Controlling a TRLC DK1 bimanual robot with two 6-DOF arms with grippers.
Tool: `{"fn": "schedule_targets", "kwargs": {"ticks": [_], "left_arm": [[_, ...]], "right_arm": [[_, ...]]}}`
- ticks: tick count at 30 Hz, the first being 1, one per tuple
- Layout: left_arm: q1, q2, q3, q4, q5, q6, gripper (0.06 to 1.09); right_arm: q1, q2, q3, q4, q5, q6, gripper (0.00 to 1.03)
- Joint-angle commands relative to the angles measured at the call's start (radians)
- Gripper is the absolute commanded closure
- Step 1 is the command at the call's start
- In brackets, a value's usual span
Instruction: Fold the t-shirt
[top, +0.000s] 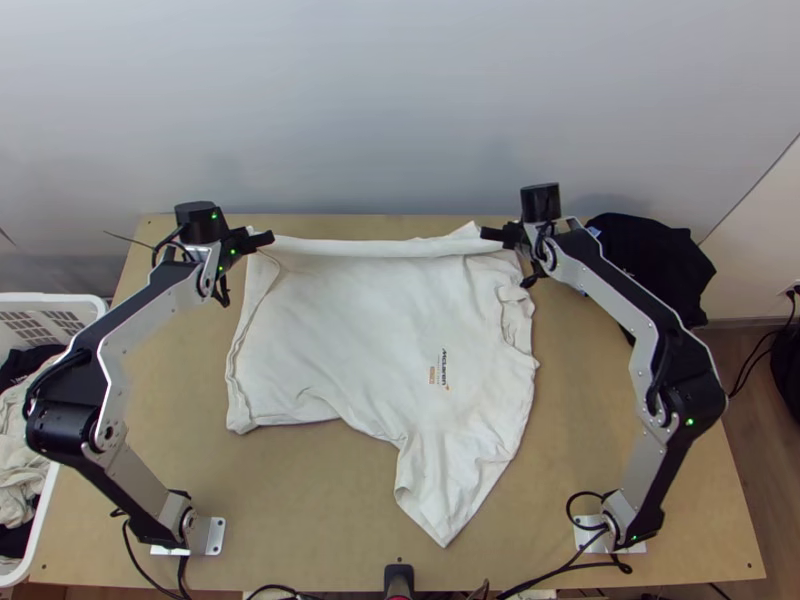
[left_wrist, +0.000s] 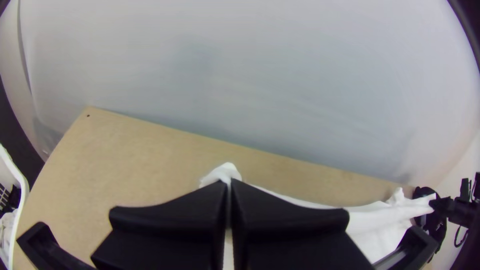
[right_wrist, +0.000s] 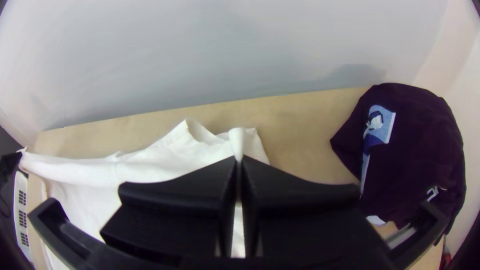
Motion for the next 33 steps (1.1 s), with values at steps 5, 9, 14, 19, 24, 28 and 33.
{"fn": "schedule_targets", "kwargs": {"ticks": [5,9,14,19,24,28,33], "left_arm": [[-0.027,-0.057,-0.038,-0.020,-0.032,-0.001,1.05],[-0.040,-0.075,-0.058,-0.021,-0.044,-0.002,1.05],[-0.052,-0.100,-0.101,-0.018,-0.058,-0.008,1.05],[-0.053,-0.132,-0.142,-0.017,-0.058,-0.008,1.05],[-0.055,-0.179,-0.216,-0.011,-0.060,-0.025,1.05],[-0.052,-0.215,-0.273,0.002,-0.061,-0.028,1.05],[-0.041,-0.253,-0.325,0.003,-0.060,-0.027,1.05]], "right_arm": [[0.015,-0.085,-0.137,0.044,0.000,0.000,1.00],[0.017,-0.104,-0.162,0.044,0.000,0.000,1.00],[0.015,-0.135,-0.202,0.048,-0.006,0.000,1.00],[0.014,-0.174,-0.271,0.089,-0.011,-0.003,1.00],[0.017,-0.218,-0.312,0.089,-0.022,-0.003,1.00],[0.034,-0.284,-0.363,0.086,-0.034,-0.001,1.00],[0.066,-0.367,-0.430,0.072,-0.040,-0.001,1.00]]}}
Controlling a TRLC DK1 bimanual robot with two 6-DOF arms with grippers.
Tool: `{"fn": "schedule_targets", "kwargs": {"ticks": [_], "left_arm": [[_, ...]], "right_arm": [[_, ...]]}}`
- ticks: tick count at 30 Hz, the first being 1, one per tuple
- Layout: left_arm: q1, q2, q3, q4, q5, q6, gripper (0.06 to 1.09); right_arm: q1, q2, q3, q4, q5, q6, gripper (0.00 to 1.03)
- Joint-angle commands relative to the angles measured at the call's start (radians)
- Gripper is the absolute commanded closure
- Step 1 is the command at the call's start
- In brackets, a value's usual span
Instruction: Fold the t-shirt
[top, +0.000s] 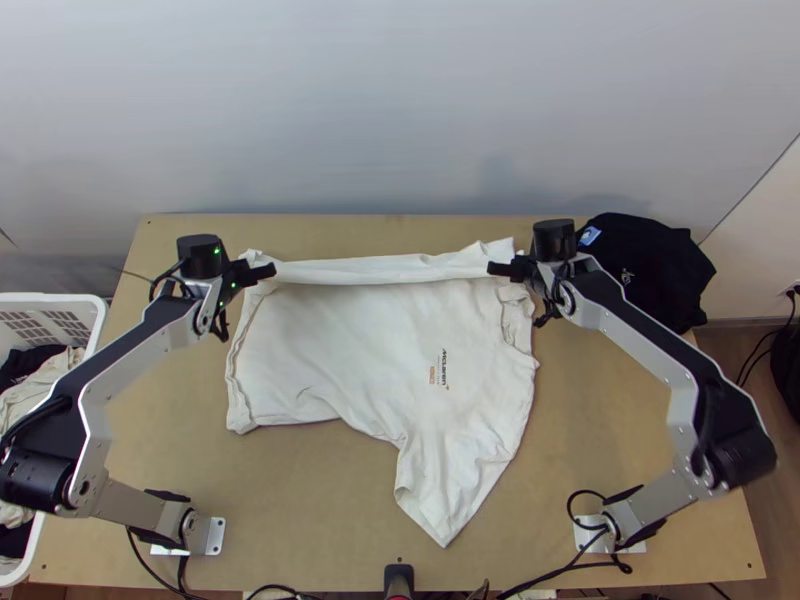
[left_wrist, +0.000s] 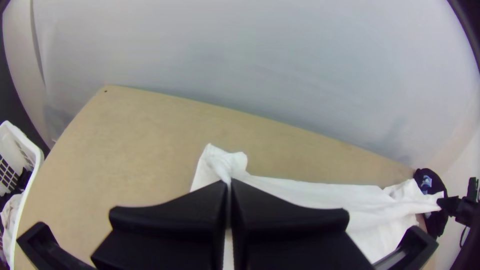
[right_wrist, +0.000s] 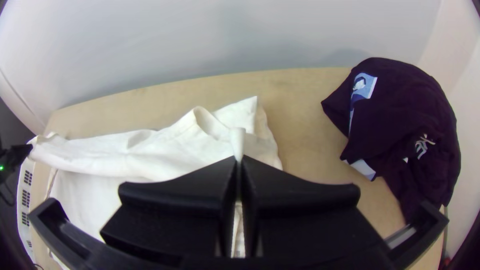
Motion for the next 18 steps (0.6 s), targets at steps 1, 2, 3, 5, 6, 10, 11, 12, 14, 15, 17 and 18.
{"fn": "schedule_targets", "kwargs": {"ticks": [1,2,3,5,6,10,11,12,14,15,17,18], "left_arm": [[0.008,-0.056,-0.086,0.006,0.000,0.000,1.05],[0.007,-0.062,-0.099,0.007,0.000,0.000,1.05],[0.007,-0.068,-0.111,0.007,0.000,-0.002,1.05],[0.005,-0.078,-0.132,0.007,0.000,-0.002,1.05],[0.005,-0.082,-0.143,0.007,0.000,-0.002,1.05],[0.025,-0.096,-0.178,0.010,0.004,0.001,1.05],[0.030,-0.102,-0.189,0.012,0.007,0.003,1.05],[0.033,-0.111,-0.200,0.012,0.010,0.004,1.05],[0.033,-0.134,-0.223,0.012,0.015,0.006,1.05],[0.030,-0.150,-0.237,0.012,0.016,0.006,1.05],[0.026,-0.176,-0.263,0.009,0.018,0.006,1.05],[0.025,-0.187,-0.273,0.006,0.018,0.004,1.05]], "right_arm": [[0.034,-0.107,-0.095,-0.013,-0.009,0.001,1.00],[0.039,-0.122,-0.111,-0.013,-0.009,0.001,1.00],[0.042,-0.130,-0.124,-0.015,-0.009,0.001,1.00],[0.048,-0.148,-0.148,-0.021,-0.009,0.001,1.00],[0.051,-0.154,-0.154,-0.025,-0.009,0.003,1.00],[0.069,-0.190,-0.187,-0.038,-0.009,0.009,1.00],[0.073,-0.199,-0.196,-0.039,-0.009,0.009,1.00],[0.074,-0.209,-0.203,-0.047,-0.009,0.009,1.00],[0.076,-0.236,-0.216,-0.065,-0.009,0.020,1.00],[0.076,-0.251,-0.227,-0.071,-0.009,0.021,1.00],[0.080,-0.280,-0.245,-0.090,-0.009,0.029,1.00],[0.083,-0.295,-0.257,-0.094,-0.009,0.030,1.00]]}}
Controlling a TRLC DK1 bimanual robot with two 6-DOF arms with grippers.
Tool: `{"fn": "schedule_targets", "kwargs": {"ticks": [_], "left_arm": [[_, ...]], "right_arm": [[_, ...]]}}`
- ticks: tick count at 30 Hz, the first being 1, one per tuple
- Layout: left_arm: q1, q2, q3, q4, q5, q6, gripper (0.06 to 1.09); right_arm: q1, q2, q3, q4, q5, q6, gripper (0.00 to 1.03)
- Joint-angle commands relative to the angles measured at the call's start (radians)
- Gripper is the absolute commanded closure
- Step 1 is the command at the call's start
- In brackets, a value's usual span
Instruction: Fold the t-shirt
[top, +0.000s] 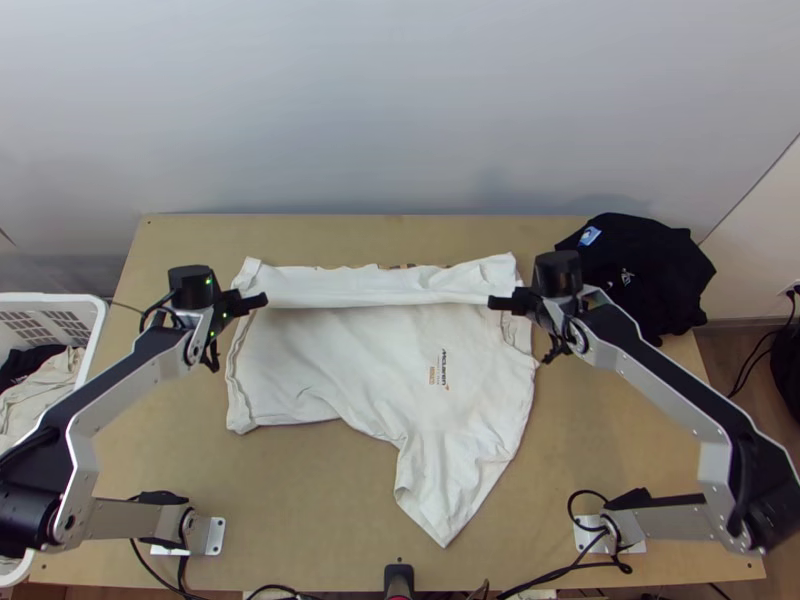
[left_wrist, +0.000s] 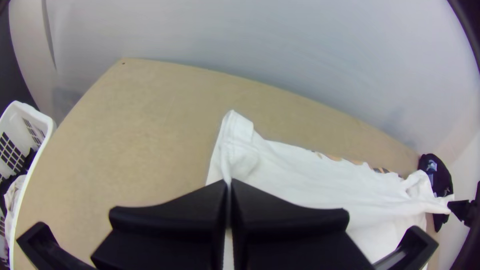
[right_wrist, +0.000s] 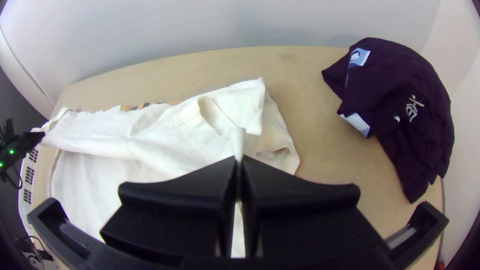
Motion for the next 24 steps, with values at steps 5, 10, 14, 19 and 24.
{"fn": "schedule_targets", "kwargs": {"ticks": [5,10,14,19,24], "left_arm": [[-0.006,-0.109,-0.155,-0.009,0.016,0.003,1.05],[-0.009,-0.150,-0.218,-0.009,0.029,-0.002,1.05],[-0.011,-0.179,-0.252,-0.022,0.035,-0.002,1.05],[0.005,-0.190,-0.281,-0.022,0.035,0.003,1.05],[0.009,-0.172,-0.288,-0.003,0.036,0.003,1.05]], "right_arm": [[0.016,-0.145,-0.127,-0.055,0.001,0.018,1.00],[0.031,-0.197,-0.190,-0.078,0.001,0.019,1.00],[0.037,-0.228,-0.240,-0.087,0.001,0.018,1.00],[0.056,-0.254,-0.282,-0.093,0.001,0.021,1.00],[0.059,-0.252,-0.292,-0.078,0.001,0.021,1.00]]}}
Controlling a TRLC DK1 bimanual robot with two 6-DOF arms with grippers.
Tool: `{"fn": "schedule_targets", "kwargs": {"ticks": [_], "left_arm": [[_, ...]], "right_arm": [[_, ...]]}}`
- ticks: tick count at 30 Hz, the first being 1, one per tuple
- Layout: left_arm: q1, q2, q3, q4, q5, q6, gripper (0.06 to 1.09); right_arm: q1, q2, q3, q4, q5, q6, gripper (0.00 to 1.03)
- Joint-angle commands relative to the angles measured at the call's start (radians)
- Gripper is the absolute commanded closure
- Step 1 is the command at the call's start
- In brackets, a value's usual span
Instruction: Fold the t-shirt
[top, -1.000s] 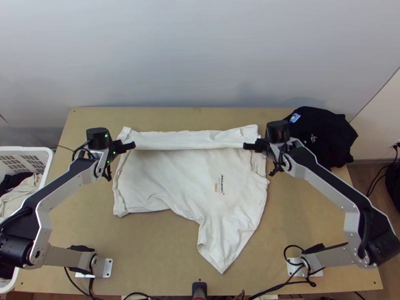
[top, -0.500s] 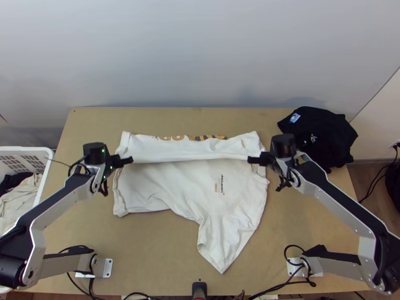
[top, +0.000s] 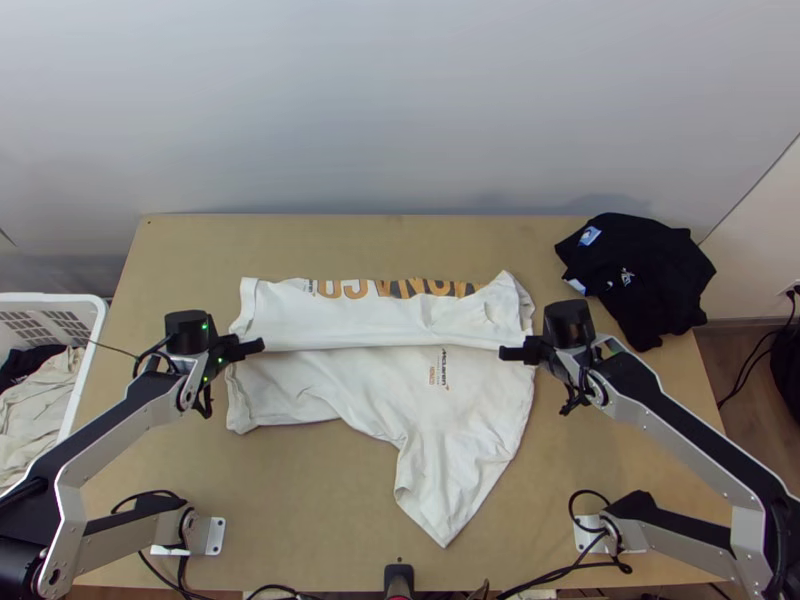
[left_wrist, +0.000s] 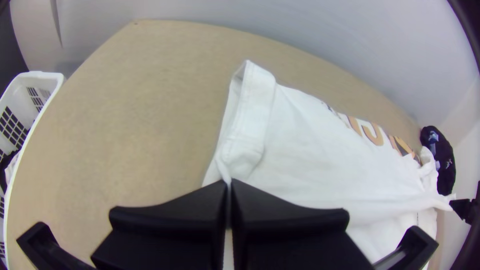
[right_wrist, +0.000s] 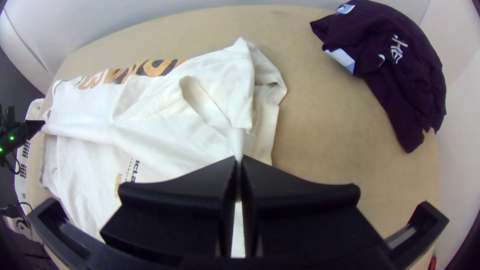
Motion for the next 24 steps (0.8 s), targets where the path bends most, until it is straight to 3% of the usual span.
{"fn": "schedule_targets", "kwargs": {"ticks": [1,2,3,4,8,10,12,14,18,24], "left_arm": [[0.012,0.017,-0.026,0.026,0.001,0.001,1.04],[0.016,0.029,-0.022,0.040,0.000,-0.002,1.04],[0.018,0.037,-0.016,0.041,0.000,-0.008,1.00],[0.021,0.040,-0.009,0.040,0.000,-0.023,0.87],[0.018,0.052,0.049,-0.049,0.000,-0.076,0.28],[0.012,0.069,0.098,-0.137,0.000,-0.092,0.15],[0.005,0.073,0.152,-0.232,0.004,-0.094,0.12],[-0.004,0.066,0.202,-0.359,0.009,-0.091,0.12],[-0.024,-0.013,0.222,-0.566,0.038,-0.023,0.12],[-0.053,-0.181,0.112,-0.672,0.075,0.029,0.12]], "right_arm": [[0.015,-0.017,-0.037,0.014,0.001,0.001,1.00],[0.018,-0.017,-0.038,0.016,0.001,-0.001,1.00],[0.023,-0.017,-0.038,0.016,0.001,-0.002,0.91],[0.031,-0.019,-0.037,0.016,0.001,-0.002,0.75],[0.032,-0.023,-0.020,0.010,0.003,0.001,0.40],[0.029,-0.025,-0.008,0.002,0.007,0.004,0.27],[0.015,-0.026,0.008,-0.007,0.007,0.005,0.12],[-0.002,-0.038,0.025,-0.027,0.007,0.007,0.07],[-0.034,-0.081,0.043,-0.050,0.006,0.008,0.06],[-0.040,-0.129,0.052,-0.099,0.003,0.014,0.06]]}}
